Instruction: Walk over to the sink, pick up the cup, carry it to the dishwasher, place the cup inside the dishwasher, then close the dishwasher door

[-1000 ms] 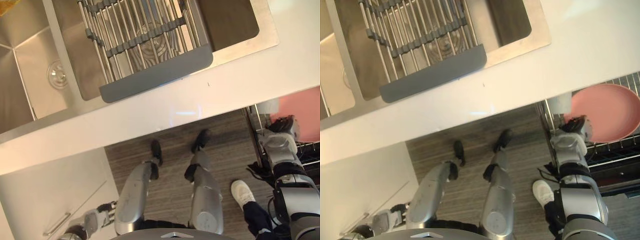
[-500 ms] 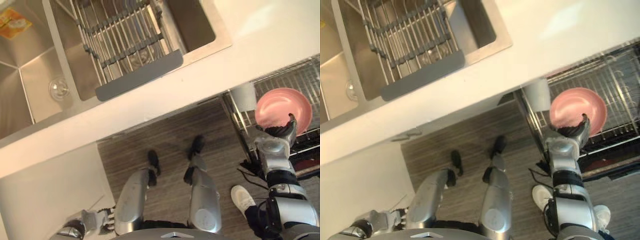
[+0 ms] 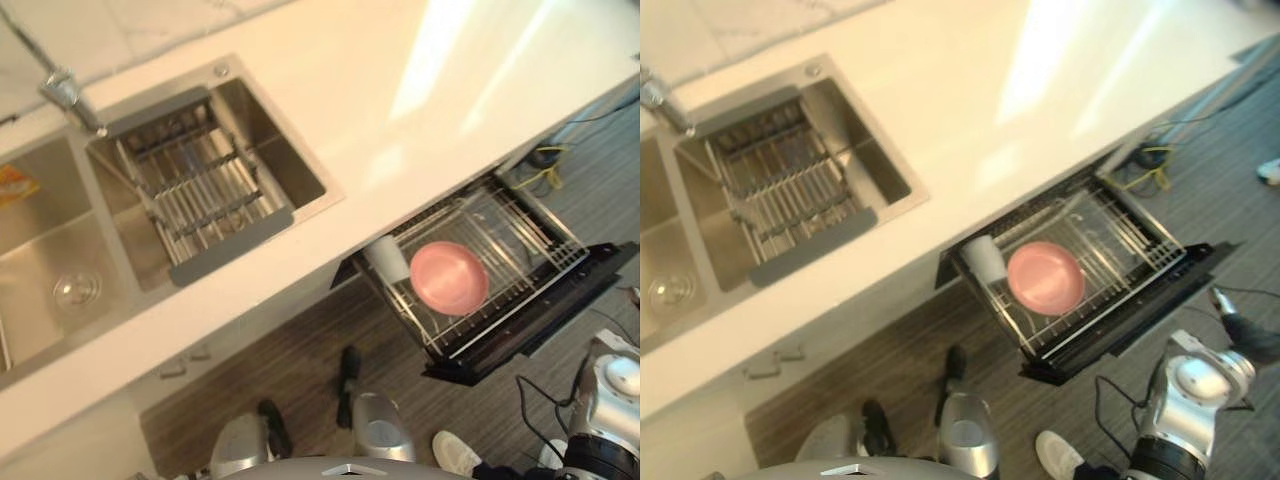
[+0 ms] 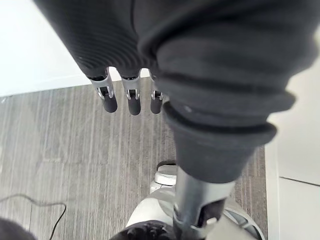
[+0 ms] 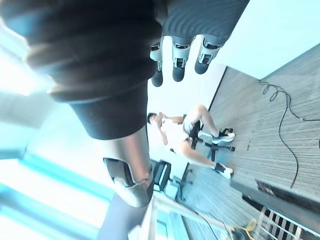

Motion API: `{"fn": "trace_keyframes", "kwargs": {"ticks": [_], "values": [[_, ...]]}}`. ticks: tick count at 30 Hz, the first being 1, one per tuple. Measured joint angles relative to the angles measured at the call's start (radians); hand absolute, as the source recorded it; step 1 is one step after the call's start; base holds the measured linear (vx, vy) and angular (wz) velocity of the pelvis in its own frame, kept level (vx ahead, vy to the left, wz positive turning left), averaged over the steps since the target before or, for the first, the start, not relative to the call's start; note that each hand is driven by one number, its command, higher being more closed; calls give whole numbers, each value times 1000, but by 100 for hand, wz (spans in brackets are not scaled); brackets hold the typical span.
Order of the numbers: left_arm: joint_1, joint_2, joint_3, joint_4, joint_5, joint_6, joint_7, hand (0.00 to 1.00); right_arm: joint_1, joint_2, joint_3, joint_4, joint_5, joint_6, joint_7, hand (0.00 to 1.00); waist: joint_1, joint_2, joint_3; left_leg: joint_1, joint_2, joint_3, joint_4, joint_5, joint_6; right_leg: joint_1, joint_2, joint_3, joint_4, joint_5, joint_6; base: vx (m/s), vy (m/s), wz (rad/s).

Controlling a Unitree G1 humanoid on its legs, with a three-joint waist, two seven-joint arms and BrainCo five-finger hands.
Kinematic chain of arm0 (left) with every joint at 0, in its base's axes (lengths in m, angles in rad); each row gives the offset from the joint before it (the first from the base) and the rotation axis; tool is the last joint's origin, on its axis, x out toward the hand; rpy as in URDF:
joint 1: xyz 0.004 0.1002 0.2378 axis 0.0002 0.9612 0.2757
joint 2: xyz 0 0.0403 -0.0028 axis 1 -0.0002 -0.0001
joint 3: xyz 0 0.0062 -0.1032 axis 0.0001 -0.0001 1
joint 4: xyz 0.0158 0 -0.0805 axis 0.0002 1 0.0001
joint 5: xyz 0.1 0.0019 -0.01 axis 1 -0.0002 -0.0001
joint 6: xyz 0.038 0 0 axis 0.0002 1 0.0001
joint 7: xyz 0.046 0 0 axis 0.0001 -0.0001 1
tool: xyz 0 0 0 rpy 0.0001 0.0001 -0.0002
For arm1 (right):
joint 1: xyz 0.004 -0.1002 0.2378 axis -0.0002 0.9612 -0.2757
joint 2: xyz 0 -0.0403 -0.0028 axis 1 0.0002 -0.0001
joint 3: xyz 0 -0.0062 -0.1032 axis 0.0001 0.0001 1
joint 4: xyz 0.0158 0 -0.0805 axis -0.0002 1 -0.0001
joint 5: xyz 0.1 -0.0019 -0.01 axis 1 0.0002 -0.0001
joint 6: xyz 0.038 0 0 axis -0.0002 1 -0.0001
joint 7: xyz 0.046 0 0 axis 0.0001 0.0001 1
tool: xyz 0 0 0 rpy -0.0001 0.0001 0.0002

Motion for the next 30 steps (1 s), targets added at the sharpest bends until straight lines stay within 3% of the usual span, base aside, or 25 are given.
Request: {"fn": "trace_keyframes", "kwargs": {"ticks": [3, 6, 9, 14, 19, 30], "values": [[6, -9, 12, 0, 35, -37, 20, 0, 59, 37, -80, 75, 198, -72, 97, 0, -22, -1, -14, 29, 11, 48, -2, -2, 2, 11, 8, 19, -1, -17, -10, -1, -4, -30], [14, -20, 9, 0, 54, -70, 43, 0, 77, 62, -182, 211, 556, -152, 261, 0, -42, 6, -28, 58, 26, 103, -21, -5, 0, 15, 23, 18, -7, -21, -19, -42, -35, -26], [18, -21, -16, 0, 52, -68, 48, 0, 77, 119, -216, 284, 749, -167, 362, 0, -41, 17, -36, 73, 40, 136, -44, -25, -3, 22, 35, -1, -19, -10, -34, -108, -26, -24], [24, -44, -28, -9, -7, -56, 115, 0, 77, 239, -150, 318, 737, -113, 426, 0, -17, 39, -53, 74, 36, 132, -56, -11, -29, 43, 28, -35, -55, 29, -38, -86, 18, 2], [43, -75, -13, -43, -40, -52, 128, 0, 36, 272, -15, 407, 732, -74, 469, 0, 24, 69, -65, 40, -3, 72, -102, 30, -21, 46, -14, -118, -86, 54, -34, -72, 59, 39], [91, -132, 79, -84, -46, -103, 115, 0, -33, 261, 106, 507, 701, -98, 474, 0, 114, 80, -48, -2, -23, -24, -183, 118, -32, 73, -58, -273, -102, 47, -23, 0, 35, 48]]}}
